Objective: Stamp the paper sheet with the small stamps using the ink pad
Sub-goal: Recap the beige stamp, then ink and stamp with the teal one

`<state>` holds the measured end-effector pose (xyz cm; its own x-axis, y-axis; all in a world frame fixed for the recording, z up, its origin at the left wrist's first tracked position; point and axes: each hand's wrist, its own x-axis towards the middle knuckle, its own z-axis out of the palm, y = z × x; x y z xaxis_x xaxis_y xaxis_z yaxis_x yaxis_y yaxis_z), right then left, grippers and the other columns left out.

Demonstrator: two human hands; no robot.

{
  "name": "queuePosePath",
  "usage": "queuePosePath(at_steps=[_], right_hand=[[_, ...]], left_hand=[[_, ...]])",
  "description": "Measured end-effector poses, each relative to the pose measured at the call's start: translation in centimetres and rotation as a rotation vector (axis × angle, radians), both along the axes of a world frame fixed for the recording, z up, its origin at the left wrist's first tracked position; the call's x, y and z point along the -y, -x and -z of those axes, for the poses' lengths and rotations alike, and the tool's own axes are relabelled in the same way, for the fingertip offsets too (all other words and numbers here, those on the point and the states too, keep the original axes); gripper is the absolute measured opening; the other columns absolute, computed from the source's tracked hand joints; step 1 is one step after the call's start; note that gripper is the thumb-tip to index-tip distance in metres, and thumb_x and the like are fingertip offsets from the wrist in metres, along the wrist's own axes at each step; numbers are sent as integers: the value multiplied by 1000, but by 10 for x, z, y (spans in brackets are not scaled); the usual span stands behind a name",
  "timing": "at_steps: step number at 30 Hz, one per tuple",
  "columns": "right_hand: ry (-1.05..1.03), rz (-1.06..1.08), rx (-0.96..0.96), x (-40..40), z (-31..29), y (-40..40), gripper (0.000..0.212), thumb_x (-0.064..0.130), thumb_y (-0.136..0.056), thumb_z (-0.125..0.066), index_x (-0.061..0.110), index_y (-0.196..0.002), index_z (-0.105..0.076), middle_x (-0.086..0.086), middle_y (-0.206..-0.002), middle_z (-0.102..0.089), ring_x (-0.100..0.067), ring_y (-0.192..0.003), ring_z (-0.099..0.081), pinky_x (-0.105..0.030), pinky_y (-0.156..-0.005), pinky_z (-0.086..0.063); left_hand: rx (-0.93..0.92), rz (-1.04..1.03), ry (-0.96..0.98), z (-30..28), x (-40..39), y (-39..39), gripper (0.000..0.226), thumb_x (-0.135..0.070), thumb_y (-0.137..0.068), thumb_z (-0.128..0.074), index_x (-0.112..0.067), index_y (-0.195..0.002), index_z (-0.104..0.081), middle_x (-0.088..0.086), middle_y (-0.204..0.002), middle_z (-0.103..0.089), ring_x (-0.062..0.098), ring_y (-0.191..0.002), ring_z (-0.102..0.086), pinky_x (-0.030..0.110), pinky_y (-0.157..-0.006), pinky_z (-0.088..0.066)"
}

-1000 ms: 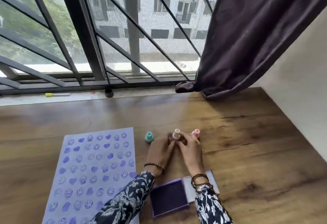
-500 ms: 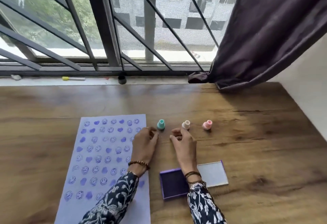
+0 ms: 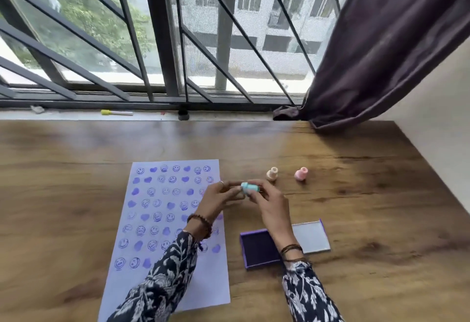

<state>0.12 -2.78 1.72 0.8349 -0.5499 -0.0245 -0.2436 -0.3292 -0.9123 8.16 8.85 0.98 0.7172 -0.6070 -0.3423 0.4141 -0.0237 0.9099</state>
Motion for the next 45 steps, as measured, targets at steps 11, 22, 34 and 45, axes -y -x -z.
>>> queuePosePath(at_steps=[11, 22, 34, 45], right_hand=[[-723, 183, 189, -39, -21, 70, 15, 11, -90, -50, 6, -91, -63, -3, -81, -66, -7, -68, -61, -15, -60, -54], [8, 337, -226, -66, -13, 96, 21, 1, -78, -65, 5, -99, -67, -11, -94, -66, -24, -90, -61, -32, -84, -49], [780, 196, -472, -97, -4, 94, 23, 6, -88, -51, 8, -110, -60, -13, -103, -62, -30, -92, -61, -39, -79, -51], [688, -42, -773, -61, -29, 62, 23, 6, -82, -59, 11, -103, -65, -18, -112, -64, -35, -105, -58, -38, -87, -47]], left_hand=[[269, 191, -138, -11, -29, 37, 13, 0, -79, -64, -12, -83, -66, 1, -73, -67, 5, -65, -66, 11, -61, -53], [874, 497, -440, 6, -52, 42, 58, -26, -78, -65, -18, -131, -42, 12, -137, -40, 27, -123, -42, 37, -100, -40], [1283, 502, -549, 36, -52, 57, 66, -55, -70, -62, -22, -125, -44, 3, -137, -43, 24, -125, -35, 38, -98, -31], [1181, 583, -515, 20, -58, 51, 70, -47, -76, -62, -24, -136, -32, -1, -153, -21, 20, -139, -16, 42, -108, -20]])
